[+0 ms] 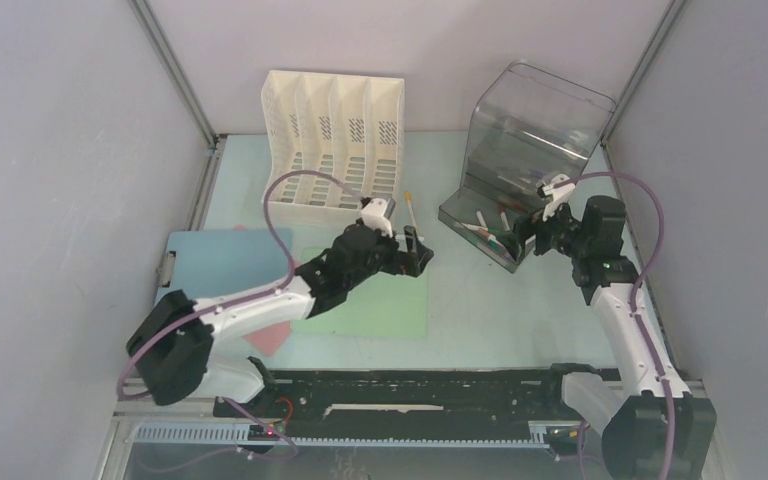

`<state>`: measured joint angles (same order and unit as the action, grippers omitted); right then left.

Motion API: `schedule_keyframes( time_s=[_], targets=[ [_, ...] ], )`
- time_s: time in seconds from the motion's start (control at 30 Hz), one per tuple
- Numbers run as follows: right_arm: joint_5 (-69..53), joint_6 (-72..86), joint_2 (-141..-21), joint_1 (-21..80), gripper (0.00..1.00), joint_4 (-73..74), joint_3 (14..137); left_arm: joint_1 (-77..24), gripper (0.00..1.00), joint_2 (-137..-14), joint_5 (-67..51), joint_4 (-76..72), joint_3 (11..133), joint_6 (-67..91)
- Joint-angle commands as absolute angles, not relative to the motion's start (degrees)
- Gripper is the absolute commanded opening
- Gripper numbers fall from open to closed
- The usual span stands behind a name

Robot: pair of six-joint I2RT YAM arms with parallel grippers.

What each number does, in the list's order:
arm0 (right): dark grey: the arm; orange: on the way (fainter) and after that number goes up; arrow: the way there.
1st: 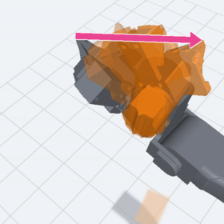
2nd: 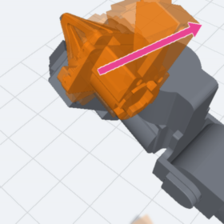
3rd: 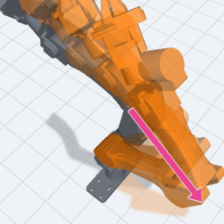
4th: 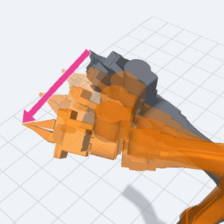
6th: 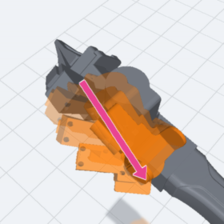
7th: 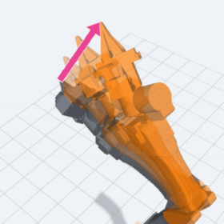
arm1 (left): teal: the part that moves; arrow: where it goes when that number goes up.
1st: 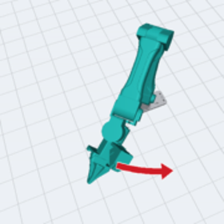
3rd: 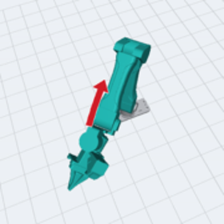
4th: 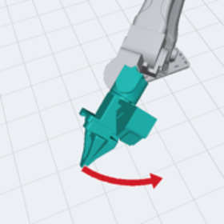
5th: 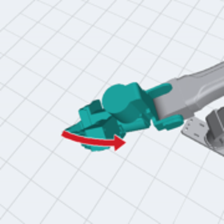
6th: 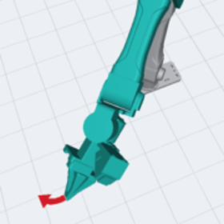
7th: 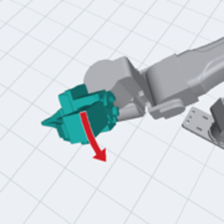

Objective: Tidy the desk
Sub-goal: Place the stationery in the drawer.

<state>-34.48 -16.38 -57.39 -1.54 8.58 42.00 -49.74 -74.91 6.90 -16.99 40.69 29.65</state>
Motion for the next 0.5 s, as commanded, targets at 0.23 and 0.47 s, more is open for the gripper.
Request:
schedule_keyframes(
  time_s=[0.23,0.47],
  targets=[
    [-47.2,-20.5,-56.3,-4.0,1.00,15.3,44.8,-48.1,1.00,-96.6,16.5,14.8,68.7,32.0],
    [-47.4,-20.1,-56.1,-4.6,1.00,15.3,44.9,-46.1,0.86,-109.8,19.7,25.5,83.8,29.2]
  ],
)
